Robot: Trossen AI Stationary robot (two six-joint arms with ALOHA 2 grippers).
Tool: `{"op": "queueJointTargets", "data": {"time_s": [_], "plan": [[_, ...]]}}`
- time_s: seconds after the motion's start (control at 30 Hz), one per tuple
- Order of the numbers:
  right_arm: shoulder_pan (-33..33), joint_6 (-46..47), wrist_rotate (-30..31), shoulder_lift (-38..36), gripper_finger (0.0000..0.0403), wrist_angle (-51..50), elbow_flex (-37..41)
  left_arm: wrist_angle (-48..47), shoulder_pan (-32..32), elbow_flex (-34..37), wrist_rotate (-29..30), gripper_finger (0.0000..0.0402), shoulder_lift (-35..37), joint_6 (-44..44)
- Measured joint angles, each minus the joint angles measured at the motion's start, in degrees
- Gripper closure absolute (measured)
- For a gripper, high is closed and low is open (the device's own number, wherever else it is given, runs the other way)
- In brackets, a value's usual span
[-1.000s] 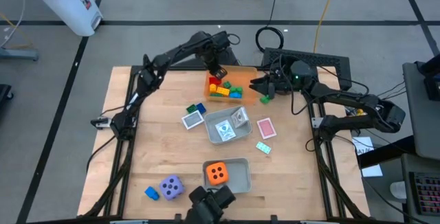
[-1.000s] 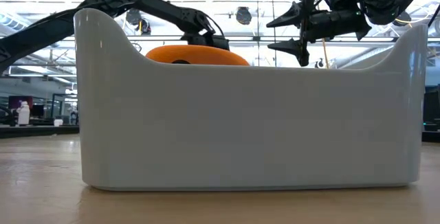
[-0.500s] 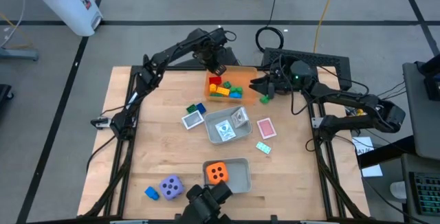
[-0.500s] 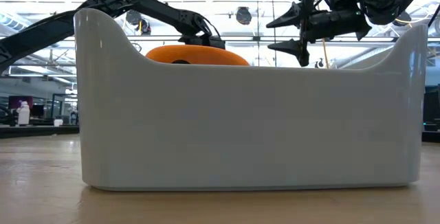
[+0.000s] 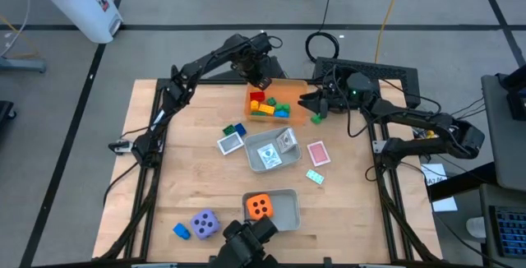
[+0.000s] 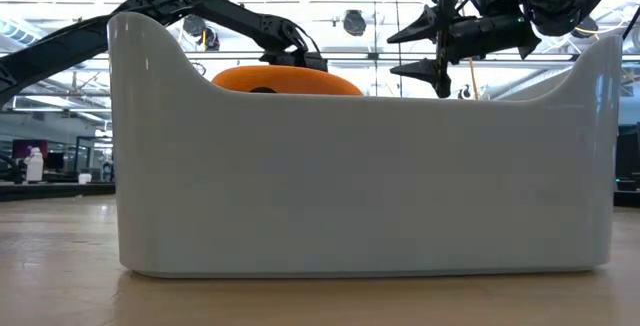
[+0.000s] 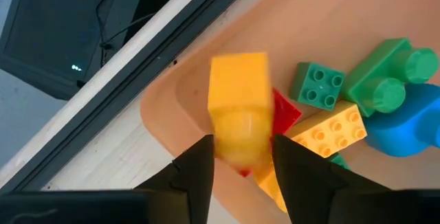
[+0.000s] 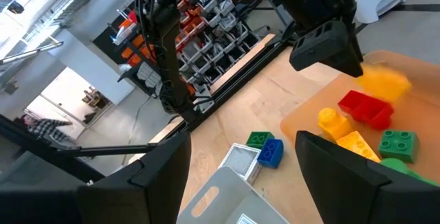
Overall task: Pick & Place Toys
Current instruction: Put the yellow game piece into the orange bin, then put the red deck of cards into the top gray bin
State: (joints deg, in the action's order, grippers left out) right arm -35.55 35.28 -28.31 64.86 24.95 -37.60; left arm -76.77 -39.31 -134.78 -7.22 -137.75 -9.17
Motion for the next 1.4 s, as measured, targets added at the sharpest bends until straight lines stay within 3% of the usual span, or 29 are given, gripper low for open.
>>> {"op": "queueJointTargets", "data": {"time_s": [0.33,0.7,1.0,1.4], "plan": [[0.0,0.0,-0.2,0.0,0.0149,0.0,0.0,0.1,0.0,0.0,-0.7,0.0198,0.0,-0.4],[0.0,1.5,-0.3,0.0,0.0149,0.0,0.0,-0.7,0.1,0.0,-8.3,0.0192,3.9,-1.5],[0.0,1.7,-0.3,0.0,0.0149,0.0,0.0,-1.2,0.5,0.1,-7.7,0.0192,14.8,3.1],[0.0,4.6,-0.5,0.0,0.0149,0.0,0.0,-4.1,1.3,0.0,-7.3,0.0192,34.5,10.8]]}}
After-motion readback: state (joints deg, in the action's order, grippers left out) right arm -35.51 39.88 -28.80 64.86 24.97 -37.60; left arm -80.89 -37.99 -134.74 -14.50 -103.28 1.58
